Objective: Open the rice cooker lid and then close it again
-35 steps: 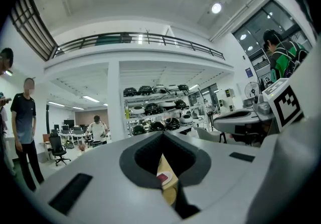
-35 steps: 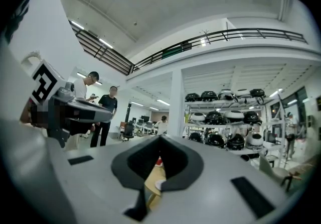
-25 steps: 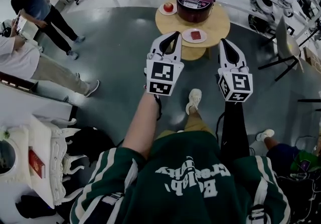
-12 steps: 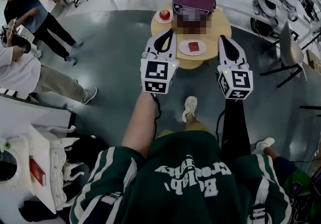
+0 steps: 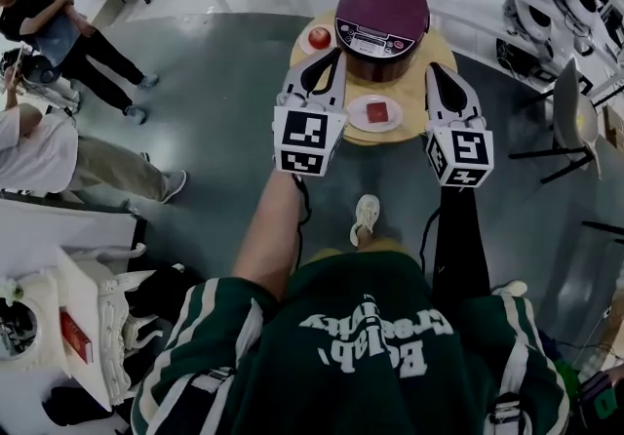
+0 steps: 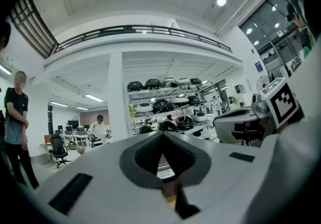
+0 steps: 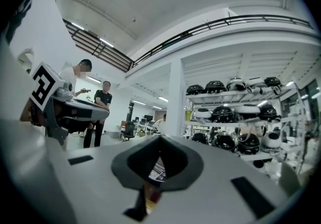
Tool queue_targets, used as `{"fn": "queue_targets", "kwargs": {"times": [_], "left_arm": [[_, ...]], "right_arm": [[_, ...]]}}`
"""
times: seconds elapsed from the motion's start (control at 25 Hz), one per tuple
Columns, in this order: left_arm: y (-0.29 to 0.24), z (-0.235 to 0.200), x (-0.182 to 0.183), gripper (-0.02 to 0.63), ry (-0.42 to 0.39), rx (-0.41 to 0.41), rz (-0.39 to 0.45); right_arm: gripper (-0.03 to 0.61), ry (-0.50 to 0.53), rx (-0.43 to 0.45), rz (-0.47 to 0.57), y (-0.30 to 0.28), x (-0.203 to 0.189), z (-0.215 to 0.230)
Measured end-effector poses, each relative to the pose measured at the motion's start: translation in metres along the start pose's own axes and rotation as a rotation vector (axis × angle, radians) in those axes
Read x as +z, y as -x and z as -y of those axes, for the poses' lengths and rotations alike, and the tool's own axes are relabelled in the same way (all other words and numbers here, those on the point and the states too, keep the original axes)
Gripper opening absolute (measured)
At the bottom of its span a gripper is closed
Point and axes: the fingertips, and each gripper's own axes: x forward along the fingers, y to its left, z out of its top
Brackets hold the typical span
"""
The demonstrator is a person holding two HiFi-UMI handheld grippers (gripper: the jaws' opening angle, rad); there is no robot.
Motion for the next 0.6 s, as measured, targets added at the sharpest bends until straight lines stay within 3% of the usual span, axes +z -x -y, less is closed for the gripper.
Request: {"fn": "queue_targets", "kwargs": {"times": [0.6], "left_arm": [[-0.151,-0.039,-0.024,0.0,-0.017,0.009,-0.041]], "right_arm": [[0.005,-0.064,-0.004,-0.016,-0.144,-0.032,0.083]]}}
